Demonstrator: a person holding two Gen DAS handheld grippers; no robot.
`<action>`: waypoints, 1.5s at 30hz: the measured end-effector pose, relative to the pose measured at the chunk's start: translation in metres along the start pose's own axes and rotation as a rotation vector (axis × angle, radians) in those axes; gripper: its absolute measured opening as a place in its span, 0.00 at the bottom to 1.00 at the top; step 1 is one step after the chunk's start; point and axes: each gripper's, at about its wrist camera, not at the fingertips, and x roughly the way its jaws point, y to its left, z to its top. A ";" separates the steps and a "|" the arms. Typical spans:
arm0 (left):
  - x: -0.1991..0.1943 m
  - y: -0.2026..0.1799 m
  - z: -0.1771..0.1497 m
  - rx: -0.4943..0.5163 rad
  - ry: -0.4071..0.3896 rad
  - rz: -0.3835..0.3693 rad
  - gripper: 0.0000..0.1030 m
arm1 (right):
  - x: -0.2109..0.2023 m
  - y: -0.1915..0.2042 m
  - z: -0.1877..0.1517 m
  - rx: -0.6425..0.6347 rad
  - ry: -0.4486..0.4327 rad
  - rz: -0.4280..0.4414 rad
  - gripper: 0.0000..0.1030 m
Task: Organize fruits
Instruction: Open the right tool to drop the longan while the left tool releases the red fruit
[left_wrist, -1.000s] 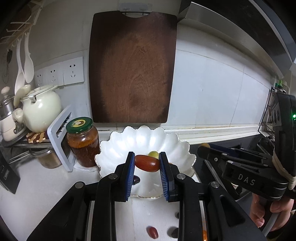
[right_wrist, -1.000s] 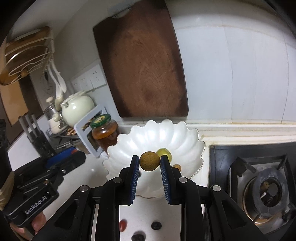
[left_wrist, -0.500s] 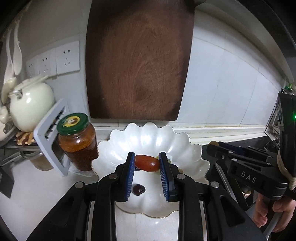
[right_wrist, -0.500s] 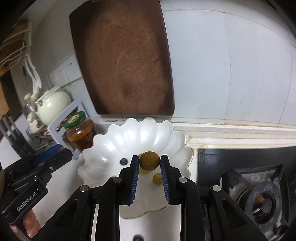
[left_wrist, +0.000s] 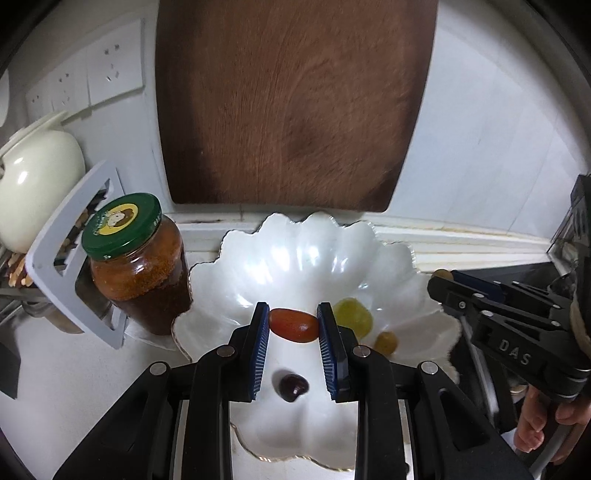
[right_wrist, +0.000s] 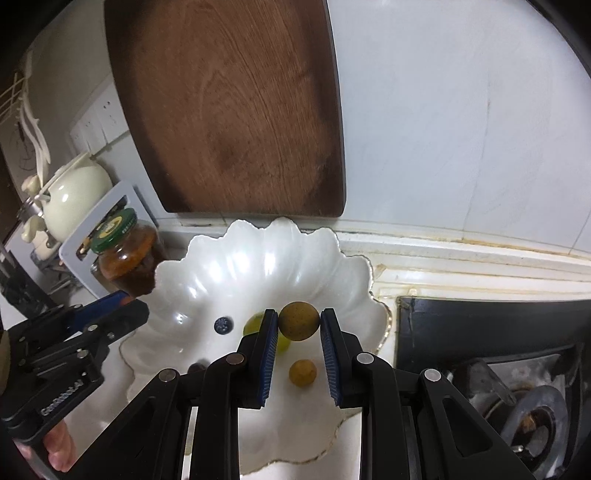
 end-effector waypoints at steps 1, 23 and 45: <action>0.004 0.000 0.002 0.000 0.010 0.003 0.26 | 0.003 0.000 0.001 0.003 0.009 0.004 0.25; 0.075 0.007 0.025 -0.017 0.197 0.094 0.41 | 0.051 0.006 0.023 -0.024 0.103 -0.020 0.37; -0.035 0.010 0.005 -0.010 -0.032 0.109 0.59 | -0.037 0.017 -0.001 -0.098 -0.075 -0.059 0.41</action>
